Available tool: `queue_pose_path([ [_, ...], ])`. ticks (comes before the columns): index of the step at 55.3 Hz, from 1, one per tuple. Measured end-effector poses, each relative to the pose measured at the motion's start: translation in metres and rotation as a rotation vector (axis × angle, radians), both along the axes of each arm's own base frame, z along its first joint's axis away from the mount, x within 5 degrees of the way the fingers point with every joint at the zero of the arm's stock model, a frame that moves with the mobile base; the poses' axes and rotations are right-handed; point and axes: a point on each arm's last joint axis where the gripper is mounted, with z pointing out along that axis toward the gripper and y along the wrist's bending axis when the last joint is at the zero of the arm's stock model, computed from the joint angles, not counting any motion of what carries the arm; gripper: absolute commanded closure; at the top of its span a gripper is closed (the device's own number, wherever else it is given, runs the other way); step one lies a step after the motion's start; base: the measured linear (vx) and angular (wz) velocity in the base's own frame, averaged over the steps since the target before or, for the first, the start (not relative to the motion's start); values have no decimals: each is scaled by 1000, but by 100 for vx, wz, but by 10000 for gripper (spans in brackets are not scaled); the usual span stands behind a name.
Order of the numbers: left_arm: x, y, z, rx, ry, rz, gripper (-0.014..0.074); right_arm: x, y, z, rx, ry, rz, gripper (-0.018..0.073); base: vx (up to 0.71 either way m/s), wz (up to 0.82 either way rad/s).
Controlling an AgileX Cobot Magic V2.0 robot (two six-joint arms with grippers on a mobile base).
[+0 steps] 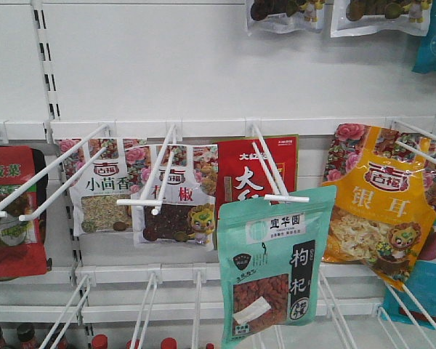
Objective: Pick snacks and fruit into basket
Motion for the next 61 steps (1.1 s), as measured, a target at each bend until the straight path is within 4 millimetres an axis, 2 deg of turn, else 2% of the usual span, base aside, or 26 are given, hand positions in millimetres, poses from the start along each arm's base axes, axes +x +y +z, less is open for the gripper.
queue_pose_path([
  [10, 0, 0, 0, 0, 0, 0, 595, 0, 0, 0, 0, -1, 0, 140, 0, 0],
  [16, 0, 0, 0, 0, 0, 0, 595, 3, 0, 2, -1, -23, 1, 106, 0, 0],
  [31, 0, 0, 0, 0, 0, 0, 595, 33, 1, 2, 60, 63, 15, -36, 0, 0],
  [43, 0, 0, 0, 0, 0, 0, 595, 62, 6, 15, 179, 95, 56, 2, 0, 0],
  [53, 0, 0, 0, 0, 0, 0, 595, 81, 16, 18, 73, 152, 215, 34, 0, 0],
  [61, 0, 0, 0, 0, 0, 0, 595, 93, 27, 14, 77, 170, 345, 34, 0, 0],
])
